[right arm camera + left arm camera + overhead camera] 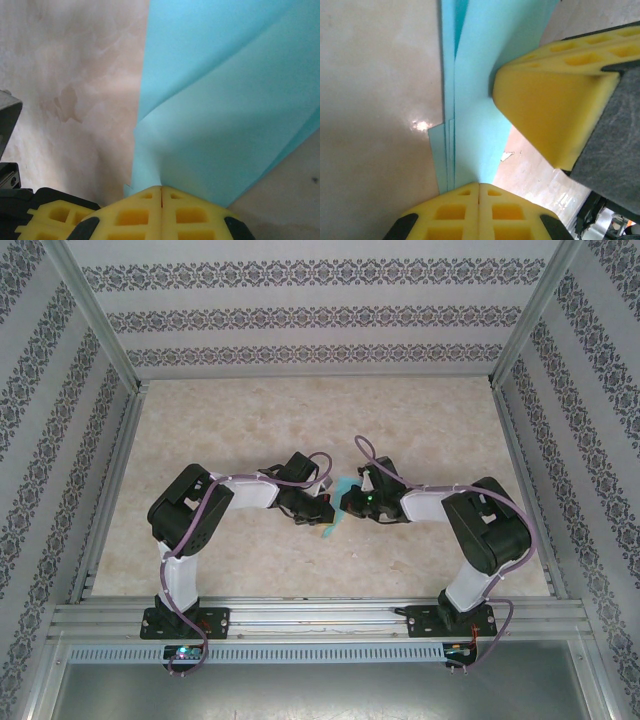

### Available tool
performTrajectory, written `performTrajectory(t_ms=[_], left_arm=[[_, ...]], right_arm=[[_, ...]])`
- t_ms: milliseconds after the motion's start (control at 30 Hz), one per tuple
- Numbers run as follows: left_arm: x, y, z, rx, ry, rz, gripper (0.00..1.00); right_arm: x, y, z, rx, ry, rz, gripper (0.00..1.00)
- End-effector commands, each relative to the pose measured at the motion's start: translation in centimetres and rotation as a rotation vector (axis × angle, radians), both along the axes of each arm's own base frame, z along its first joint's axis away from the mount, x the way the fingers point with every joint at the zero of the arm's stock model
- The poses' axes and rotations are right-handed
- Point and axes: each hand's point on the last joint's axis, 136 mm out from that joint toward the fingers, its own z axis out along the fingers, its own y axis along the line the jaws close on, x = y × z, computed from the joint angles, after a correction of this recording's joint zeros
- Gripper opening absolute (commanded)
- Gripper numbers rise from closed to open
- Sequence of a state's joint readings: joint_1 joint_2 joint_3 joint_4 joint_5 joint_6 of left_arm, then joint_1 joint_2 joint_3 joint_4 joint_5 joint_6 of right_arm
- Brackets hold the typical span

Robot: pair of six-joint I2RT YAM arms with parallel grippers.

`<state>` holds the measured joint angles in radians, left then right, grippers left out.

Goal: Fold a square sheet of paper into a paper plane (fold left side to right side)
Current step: Fold the wing for the fifth time at the center of the table.

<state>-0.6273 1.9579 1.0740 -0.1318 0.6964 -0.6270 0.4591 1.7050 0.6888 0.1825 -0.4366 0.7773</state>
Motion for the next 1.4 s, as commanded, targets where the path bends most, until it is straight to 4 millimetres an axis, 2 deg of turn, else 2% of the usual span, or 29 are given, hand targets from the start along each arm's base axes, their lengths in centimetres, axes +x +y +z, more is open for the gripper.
performTrajectory(t_ms=[0, 467, 1367], left_arm=[[-2.9, 4.9, -5.0, 0.274, 0.103, 0.021, 0.0], [-3.1, 5.1, -5.5, 0.283, 0.114, 0.018, 0.0], [-3.3, 5.1, -5.9, 0.288, 0.126, 0.016, 0.0]], right_arm=[[1.7, -3.1, -1.6, -0.107, -0.006, -0.073, 0.0], [4.0, -5.0, -1.5, -0.114, -0.005, -0.114, 0.0], [8.2, -10.8, -1.9, -0.121, 0.021, -0.22, 0.0]])
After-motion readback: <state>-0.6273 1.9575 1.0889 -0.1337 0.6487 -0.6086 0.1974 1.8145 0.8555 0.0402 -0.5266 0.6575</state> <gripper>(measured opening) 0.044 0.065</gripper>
